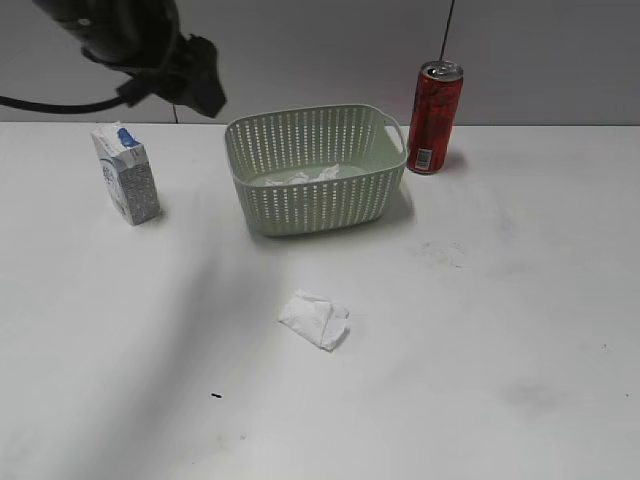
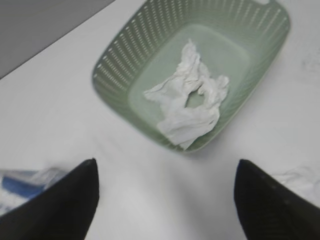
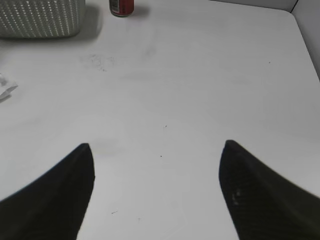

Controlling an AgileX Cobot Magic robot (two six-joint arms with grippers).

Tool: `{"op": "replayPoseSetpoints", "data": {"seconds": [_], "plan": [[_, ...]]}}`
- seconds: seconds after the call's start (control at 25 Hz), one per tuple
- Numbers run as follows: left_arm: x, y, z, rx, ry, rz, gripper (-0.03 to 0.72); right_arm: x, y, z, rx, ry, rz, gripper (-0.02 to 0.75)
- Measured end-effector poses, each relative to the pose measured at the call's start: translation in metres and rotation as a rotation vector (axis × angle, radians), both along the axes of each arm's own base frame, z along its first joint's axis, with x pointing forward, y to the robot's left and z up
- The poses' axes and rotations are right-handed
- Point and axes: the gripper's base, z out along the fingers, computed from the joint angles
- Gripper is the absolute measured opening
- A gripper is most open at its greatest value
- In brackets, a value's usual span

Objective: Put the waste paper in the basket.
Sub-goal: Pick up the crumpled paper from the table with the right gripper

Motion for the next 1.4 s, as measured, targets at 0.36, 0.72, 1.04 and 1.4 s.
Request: {"op": "replayPoseSetpoints", "data": {"seconds": [0.36,0.72,1.04,1.4], "plan": [[-0.024,0.089,0.035,0.061,0.216,0.156,0.584,0.053,0.009,0.023,0.106,0.038,0.012,0.589],[-0.099,0.113,0.049,0.057,0.122,0.184,0.579,0.148,0.022,0.030,0.181,0.371,0.003,0.589],[-0.189,0.135,0.020,0.019,0.049,0.234,0.579,0.219,0.059,0.024,0.184,0.536,0.108,0.589],[-0.270,0.154,0.001,-0.075,-0.150,0.267,0.579,0.255,0.176,-0.001,0.087,0.637,0.363,0.589]]}}
